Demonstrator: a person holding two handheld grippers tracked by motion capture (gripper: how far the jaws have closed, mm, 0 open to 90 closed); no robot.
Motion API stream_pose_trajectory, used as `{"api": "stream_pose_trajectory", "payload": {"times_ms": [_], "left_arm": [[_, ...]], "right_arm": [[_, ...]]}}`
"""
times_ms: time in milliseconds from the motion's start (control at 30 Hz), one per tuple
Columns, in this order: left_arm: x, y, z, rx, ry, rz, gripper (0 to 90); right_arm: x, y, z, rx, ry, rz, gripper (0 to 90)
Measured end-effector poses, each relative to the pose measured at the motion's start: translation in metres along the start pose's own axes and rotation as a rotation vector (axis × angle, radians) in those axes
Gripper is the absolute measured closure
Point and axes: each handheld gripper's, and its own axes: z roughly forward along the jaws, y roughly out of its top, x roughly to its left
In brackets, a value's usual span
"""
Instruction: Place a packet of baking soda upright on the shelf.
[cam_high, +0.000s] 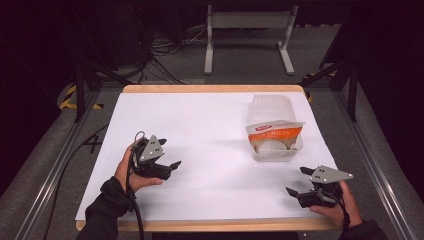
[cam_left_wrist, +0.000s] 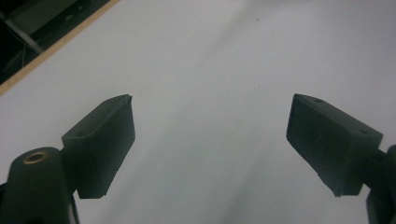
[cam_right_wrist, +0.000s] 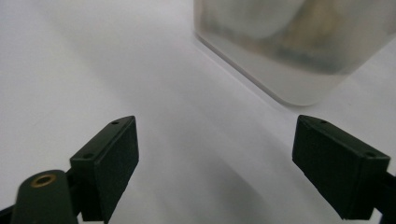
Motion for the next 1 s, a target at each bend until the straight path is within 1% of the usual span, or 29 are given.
{"api": "stream_pose_trajectory", "payload": {"times_ms": [133,167,233,300,367,400,467,500,533,567,633,667,733,800,833,867,900,1000], "left_arm": [[-0.001,-0.022,-0.001,0.018,0.01,-0.027,16.0],[0.0,-0.026,-0.002,0.017,0.016,-0.033,15.9],[0.0,-0.033,-0.004,0.009,0.014,-0.052,15.9],[0.0,-0.04,-0.007,0.013,0.023,-0.058,15.9],[-0.001,-0.047,-0.01,0.011,0.03,-0.075,15.8],[-0.002,-0.05,-0.012,0.004,0.036,-0.084,15.7],[-0.003,-0.058,-0.016,-0.022,0.035,-0.118,15.4],[-0.003,-0.058,-0.016,-0.022,0.035,-0.118,14.7],[-0.004,-0.061,-0.018,-0.029,0.04,-0.126,14.4],[-0.004,-0.063,-0.02,-0.031,0.043,-0.133,14.4],[-0.005,-0.07,-0.024,-0.04,0.045,-0.155,14.1],[-0.005,-0.074,-0.027,-0.045,0.054,-0.169,13.7],[-0.004,-0.079,-0.031,-0.059,0.06,-0.192,13.5],[-0.004,-0.084,-0.037,-0.086,0.066,-0.22,12.7],[-0.004,-0.084,-0.037,-0.086,0.066,-0.22,12.7],[-0.004,-0.085,-0.04,-0.108,0.066,-0.235,12.7],[-0.004,-0.087,-0.043,-0.118,0.072,-0.245,12.7],[-0.006,-0.091,-0.046,-0.118,0.084,-0.257,12.1]], "right_arm": [[-0.001,0.0,-0.001,-0.005,-0.011,-0.001,15.2],[-0.001,0.0,-0.001,-0.006,-0.012,0.0,15.2],[-0.001,0.0,-0.001,-0.006,-0.014,-0.004,15.1],[-0.001,0.0,-0.001,-0.005,-0.018,-0.005,15.0],[-0.001,0.0,-0.001,-0.007,-0.02,-0.007,15.0],[-0.002,0.0,-0.001,-0.009,-0.024,-0.006,15.0],[-0.003,-0.001,-0.001,-0.014,-0.033,-0.006,15.0],[-0.003,-0.001,-0.001,-0.014,-0.033,-0.006,15.0],[-0.004,-0.002,-0.002,-0.014,-0.05,-0.013,15.0],[-0.004,-0.002,-0.002,-0.014,-0.05,-0.013,15.0],[-0.004,-0.003,-0.002,-0.012,-0.063,-0.017,15.0],[-0.005,-0.004,-0.003,-0.013,-0.065,-0.016,14.9],[-0.005,-0.005,-0.005,-0.014,-0.077,-0.008,14.8],[-0.006,-0.006,-0.007,-0.021,-0.088,-0.005,14.8],[-0.006,-0.006,-0.007,-0.021,-0.088,-0.005,14.8],[-0.006,-0.006,-0.007,-0.023,-0.091,-0.002,14.6],[-0.007,-0.007,-0.008,-0.029,-0.093,-0.004,14.5],[-0.009,-0.006,-0.01,-0.042,-0.108,0.007,14.3]]}}
